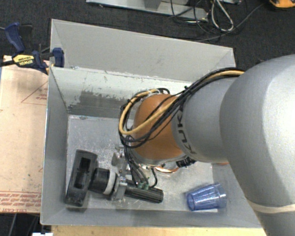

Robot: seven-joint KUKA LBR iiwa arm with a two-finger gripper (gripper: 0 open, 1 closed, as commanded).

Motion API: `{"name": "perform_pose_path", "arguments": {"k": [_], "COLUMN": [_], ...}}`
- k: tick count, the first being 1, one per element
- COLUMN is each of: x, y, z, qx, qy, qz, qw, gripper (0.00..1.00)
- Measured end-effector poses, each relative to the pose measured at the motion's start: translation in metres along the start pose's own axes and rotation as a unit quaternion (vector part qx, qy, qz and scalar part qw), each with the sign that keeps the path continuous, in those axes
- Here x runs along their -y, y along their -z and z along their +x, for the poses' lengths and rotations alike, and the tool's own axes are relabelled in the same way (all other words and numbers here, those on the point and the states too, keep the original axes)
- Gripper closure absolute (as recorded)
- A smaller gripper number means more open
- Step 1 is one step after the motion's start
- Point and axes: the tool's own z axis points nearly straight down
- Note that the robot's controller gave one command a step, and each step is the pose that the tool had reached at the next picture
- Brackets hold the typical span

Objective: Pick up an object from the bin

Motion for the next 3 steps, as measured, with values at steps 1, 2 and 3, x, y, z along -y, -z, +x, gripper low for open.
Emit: {"name": "perform_pose_path", "arguments": {"k": [1,2,3], "x": [0.048,0.005,0.005], "y": [0.001,0.002,0.002], "z": [0.016,0.009,0.009], "qx": [-0.0036,-0.0007,-0.0007], "qy": [0.050,-0.015,-0.015], "qz": [0.003,-0.001,-0.001], "qw": [0.9987,0.9999,0.9999], "gripper": [0.00,1.00,1.00]}}
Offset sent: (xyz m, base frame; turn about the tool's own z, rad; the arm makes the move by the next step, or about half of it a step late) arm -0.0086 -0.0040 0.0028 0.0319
